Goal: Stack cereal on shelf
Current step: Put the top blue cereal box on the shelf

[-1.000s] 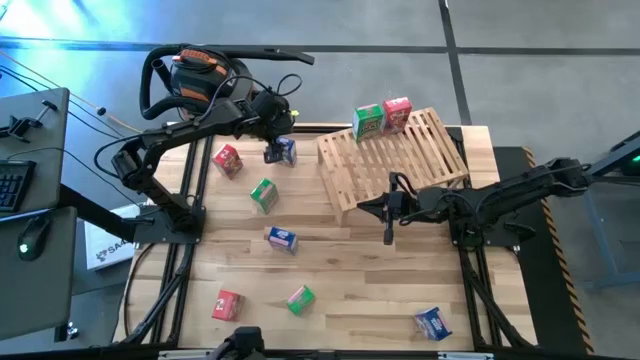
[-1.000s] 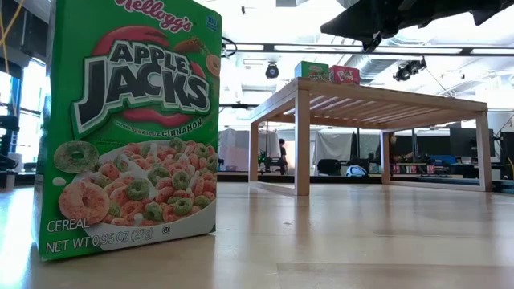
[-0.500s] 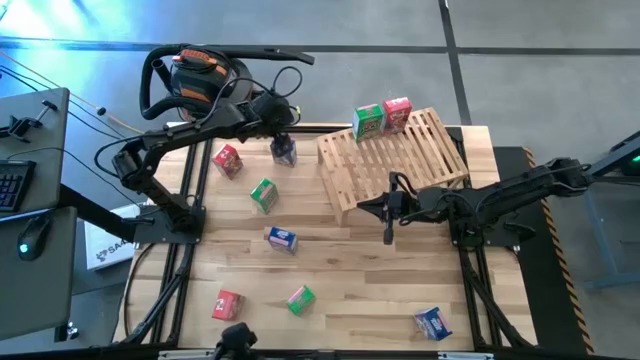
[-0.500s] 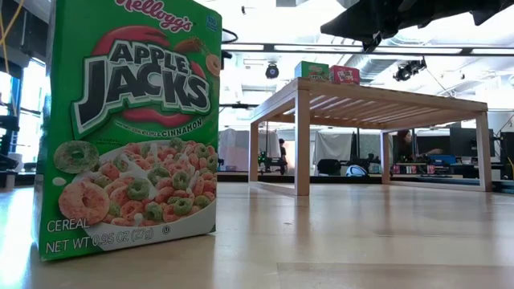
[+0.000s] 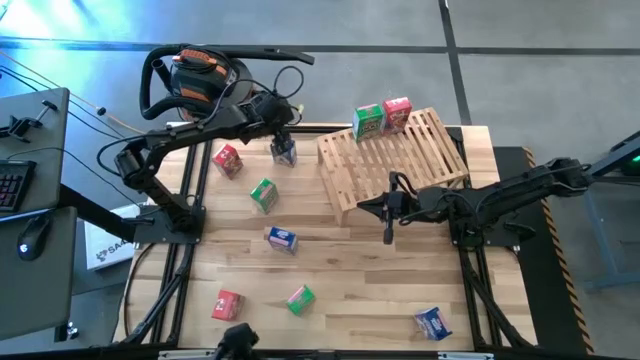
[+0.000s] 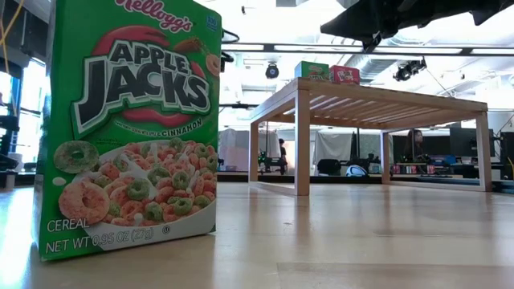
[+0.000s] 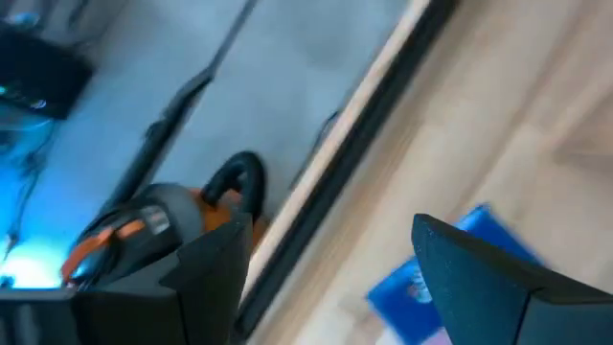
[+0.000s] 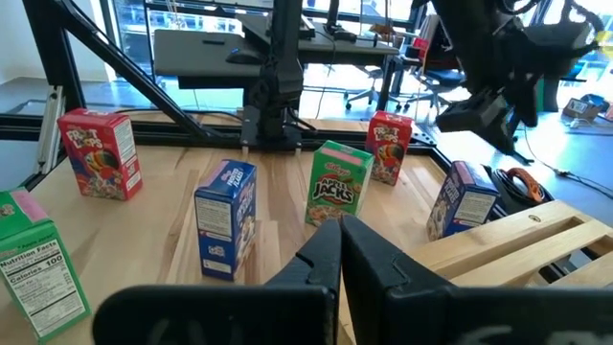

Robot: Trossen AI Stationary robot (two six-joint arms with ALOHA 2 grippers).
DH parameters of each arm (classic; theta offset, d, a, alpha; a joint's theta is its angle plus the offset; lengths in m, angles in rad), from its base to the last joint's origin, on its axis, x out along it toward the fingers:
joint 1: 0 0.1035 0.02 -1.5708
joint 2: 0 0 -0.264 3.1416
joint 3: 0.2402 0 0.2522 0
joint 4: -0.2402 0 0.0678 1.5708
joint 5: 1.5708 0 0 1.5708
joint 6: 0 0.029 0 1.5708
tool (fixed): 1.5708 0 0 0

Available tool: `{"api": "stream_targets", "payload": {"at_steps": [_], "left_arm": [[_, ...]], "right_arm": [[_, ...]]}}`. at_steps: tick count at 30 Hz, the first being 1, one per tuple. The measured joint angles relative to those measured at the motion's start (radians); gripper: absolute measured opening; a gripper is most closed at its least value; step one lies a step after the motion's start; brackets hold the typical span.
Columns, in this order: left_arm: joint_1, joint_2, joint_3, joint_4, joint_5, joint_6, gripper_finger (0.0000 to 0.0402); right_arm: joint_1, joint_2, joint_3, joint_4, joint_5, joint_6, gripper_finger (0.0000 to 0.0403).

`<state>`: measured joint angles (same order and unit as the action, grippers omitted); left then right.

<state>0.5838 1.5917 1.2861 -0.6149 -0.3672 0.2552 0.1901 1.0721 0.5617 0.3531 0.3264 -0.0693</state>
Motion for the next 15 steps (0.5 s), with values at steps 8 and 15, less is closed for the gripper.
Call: {"api": "stream_targets", "payload": {"at_steps": [8, 15], "left_arm": [[-0.008, 0.001, -0.001, -0.147, 0.383, 0.29, 0.0278], [-0.002, 0.014, -0.001, -0.147, 0.373, 0.341, 0.0278]], "right_arm": [[0.0, 0.0, 0.0, 0.003, 0.002, -0.019, 0.0], [0.0, 0.0, 0.0, 0.003, 0.002, -0.043, 0.0]]}}
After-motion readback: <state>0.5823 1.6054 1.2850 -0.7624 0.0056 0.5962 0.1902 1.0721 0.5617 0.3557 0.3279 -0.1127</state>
